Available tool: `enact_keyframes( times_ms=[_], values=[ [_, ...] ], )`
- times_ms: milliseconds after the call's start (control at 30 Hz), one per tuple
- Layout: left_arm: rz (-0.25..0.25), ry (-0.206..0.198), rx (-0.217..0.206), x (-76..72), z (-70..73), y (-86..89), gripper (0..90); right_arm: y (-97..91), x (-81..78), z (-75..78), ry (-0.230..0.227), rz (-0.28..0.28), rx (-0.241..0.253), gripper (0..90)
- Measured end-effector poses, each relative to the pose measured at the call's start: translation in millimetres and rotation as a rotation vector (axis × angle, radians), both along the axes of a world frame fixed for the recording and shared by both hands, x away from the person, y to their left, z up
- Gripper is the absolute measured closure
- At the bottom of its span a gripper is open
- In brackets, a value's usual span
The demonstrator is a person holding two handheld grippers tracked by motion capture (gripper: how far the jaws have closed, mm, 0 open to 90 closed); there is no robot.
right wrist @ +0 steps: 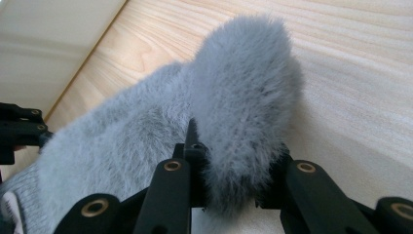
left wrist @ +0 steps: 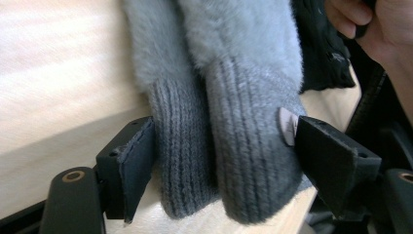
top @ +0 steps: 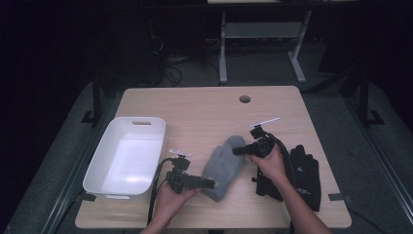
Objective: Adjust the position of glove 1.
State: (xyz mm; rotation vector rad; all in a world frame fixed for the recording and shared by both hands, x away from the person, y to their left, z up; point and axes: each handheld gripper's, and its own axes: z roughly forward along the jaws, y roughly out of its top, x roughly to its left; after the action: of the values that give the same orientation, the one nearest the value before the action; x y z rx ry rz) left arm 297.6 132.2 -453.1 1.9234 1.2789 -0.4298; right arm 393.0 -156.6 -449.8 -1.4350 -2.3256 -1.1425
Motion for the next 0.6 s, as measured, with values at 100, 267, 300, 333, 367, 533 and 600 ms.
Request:
enact_keyframes(
  times_ms=[100,267,300,333,367,533,600],
  values=[
    [-0.015,0.023,-0.003,2.1,-2.0,-1.4,21.6,-0.6,0.2,-1.3,-0.009,0.005,-0.001,72.0],
    [-0.054,0.082,-0.04,6.0,-8.1,-2.3,23.0,-1.5,-0.3,-2.1,-0.009,0.004,0.005,71.8],
    [-0.053,0.093,-0.049,6.3,-8.6,-3.1,23.9,-1.4,-0.4,-2.7,-0.014,0.003,0.009,71.8],
    [-0.059,0.102,-0.055,7.0,-9.3,-2.9,25.3,-1.5,-0.6,-2.8,-0.012,0.003,0.01,71.8],
    [-0.068,0.103,-0.063,7.5,-9.9,-2.4,29.5,-1.7,-0.7,-2.8,-0.012,0.004,0.011,71.8],
    [-0.084,0.1,-0.064,8.7,-7.6,0.5,42.6,-1.7,-0.7,-2.2,-0.011,0.005,0.014,71.7],
    [-0.085,0.092,-0.072,8.3,-7.4,1.0,44.5,-2.0,-0.9,-1.7,-0.007,-0.001,0.027,71.7]
  ],
)
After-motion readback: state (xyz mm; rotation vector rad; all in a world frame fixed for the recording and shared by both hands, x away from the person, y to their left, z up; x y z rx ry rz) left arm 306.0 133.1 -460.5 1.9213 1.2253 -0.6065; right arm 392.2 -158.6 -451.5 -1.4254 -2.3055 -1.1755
